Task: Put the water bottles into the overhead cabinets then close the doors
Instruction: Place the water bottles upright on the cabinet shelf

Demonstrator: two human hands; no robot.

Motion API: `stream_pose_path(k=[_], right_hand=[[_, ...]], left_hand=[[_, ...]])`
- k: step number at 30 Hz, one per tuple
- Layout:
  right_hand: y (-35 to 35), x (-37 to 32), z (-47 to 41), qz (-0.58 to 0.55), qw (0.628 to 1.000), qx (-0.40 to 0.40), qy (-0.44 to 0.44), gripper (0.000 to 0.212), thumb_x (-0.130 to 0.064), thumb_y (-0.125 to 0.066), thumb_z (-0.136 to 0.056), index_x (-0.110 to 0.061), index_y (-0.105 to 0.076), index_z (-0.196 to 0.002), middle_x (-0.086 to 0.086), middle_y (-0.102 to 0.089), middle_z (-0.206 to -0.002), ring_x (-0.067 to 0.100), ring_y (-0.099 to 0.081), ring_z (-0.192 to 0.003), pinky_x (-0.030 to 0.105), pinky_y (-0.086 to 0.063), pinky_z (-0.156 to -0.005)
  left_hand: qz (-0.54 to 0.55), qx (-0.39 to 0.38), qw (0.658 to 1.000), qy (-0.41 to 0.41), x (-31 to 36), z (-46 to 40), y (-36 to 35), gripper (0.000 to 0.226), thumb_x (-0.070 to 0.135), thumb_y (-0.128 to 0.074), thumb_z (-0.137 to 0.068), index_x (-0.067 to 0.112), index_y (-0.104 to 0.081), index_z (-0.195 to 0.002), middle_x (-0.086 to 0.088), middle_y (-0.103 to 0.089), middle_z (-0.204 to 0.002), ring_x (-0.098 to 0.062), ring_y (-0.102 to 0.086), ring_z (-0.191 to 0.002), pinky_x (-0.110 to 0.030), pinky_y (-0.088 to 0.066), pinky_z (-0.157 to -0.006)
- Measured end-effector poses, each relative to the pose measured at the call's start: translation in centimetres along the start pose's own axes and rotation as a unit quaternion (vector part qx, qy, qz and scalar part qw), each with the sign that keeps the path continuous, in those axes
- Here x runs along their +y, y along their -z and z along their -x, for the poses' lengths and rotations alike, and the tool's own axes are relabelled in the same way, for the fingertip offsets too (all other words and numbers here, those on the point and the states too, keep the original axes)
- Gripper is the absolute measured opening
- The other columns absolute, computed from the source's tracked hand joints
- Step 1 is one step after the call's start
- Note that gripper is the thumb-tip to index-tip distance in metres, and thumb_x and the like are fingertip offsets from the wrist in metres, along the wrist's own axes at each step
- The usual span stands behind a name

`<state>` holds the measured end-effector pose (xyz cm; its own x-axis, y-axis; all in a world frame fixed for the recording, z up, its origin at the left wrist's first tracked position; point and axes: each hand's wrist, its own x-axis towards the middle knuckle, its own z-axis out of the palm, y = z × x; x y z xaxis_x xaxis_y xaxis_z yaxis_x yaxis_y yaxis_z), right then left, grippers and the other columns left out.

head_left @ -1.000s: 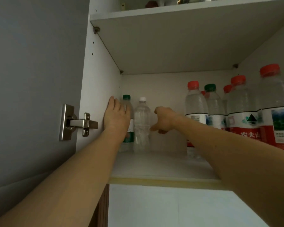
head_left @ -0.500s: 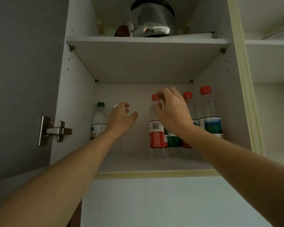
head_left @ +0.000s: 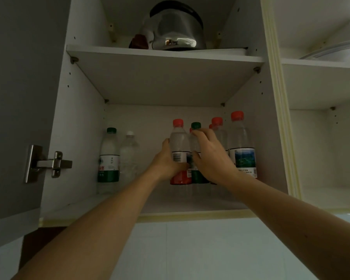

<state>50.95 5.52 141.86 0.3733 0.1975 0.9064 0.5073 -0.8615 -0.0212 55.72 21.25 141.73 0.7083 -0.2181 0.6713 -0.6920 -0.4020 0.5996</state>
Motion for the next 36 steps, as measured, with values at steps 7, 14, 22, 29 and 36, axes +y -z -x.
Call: stream_pose_path(k=[7, 14, 22, 29, 36], right_hand=[[2.5, 0.4, -5.5, 0.131, 0.988, -0.079, -0.001, 0.085, -0.051, -0.064, -0.093, -0.02, -0.02, -0.159, 0.012, -0.027, -0.162, 0.031, -0.025, -0.148, 0.054, -0.012, -0.124], [3.6, 1.2, -10.5, 0.255, 0.949, -0.172, -0.065, 0.061, -0.058, -0.055, -0.096, -0.019, -0.049, -0.143, 0.011, -0.057, -0.137, 0.034, -0.051, -0.128, 0.062, -0.022, -0.117], [1.4, 0.5, -13.2, 0.308, 0.932, -0.161, -0.102, 0.034, -0.057, -0.051, -0.097, -0.023, -0.055, -0.095, 0.007, -0.063, -0.124, 0.033, -0.054, -0.125, 0.076, 0.001, -0.112], [2.3, -0.1, -14.3, 0.123, 0.973, -0.173, -0.089, 0.033, -0.036, -0.071, -0.093, -0.004, -0.073, -0.101, 0.005, -0.073, -0.087, 0.019, -0.067, -0.086, 0.04, -0.057, -0.086], [1.3, -2.0, -13.3, -0.047, 0.987, -0.113, -0.101, 0.027, -0.028, -0.07, -0.095, -0.004, -0.071, -0.107, 0.003, -0.063, -0.078, 0.016, -0.063, -0.069, 0.026, -0.055, -0.056]], left_hand=[[0.015, -0.015, 1.0, -0.007, -1.6, 0.4, 2.5, 0.084, 0.012, -0.079, -0.083, 0.032, -0.026, -0.146, -0.001, -0.061, -0.12, -0.016, -0.064, -0.105, -0.038, -0.057, -0.088], [-0.01, 0.042, 0.999, 0.016, -4.0, 0.6, 5.4, 0.089, 0.012, -0.079, -0.084, 0.033, -0.025, -0.151, 0.0, -0.061, -0.12, -0.018, -0.062, -0.106, -0.033, -0.051, -0.087], [-0.036, 0.062, 0.997, 0.003, -4.8, 0.6, 5.4, 0.091, 0.014, -0.079, -0.084, 0.032, -0.022, -0.153, -0.002, -0.06, -0.124, -0.018, -0.06, -0.103, -0.031, -0.048, -0.085], [-0.093, 0.07, 0.993, 0.002, -4.7, 0.4, 5.4, 0.099, 0.025, -0.079, -0.086, 0.03, -0.011, -0.158, -0.005, -0.06, -0.13, -0.02, -0.06, -0.107, -0.041, -0.052, -0.097], [-0.108, 0.089, 0.99, 0.013, -4.9, 0.6, 5.2, 0.104, 0.028, -0.08, -0.085, 0.029, -0.007, -0.16, -0.007, -0.061, -0.13, -0.021, -0.061, -0.107, -0.041, -0.052, -0.096]])
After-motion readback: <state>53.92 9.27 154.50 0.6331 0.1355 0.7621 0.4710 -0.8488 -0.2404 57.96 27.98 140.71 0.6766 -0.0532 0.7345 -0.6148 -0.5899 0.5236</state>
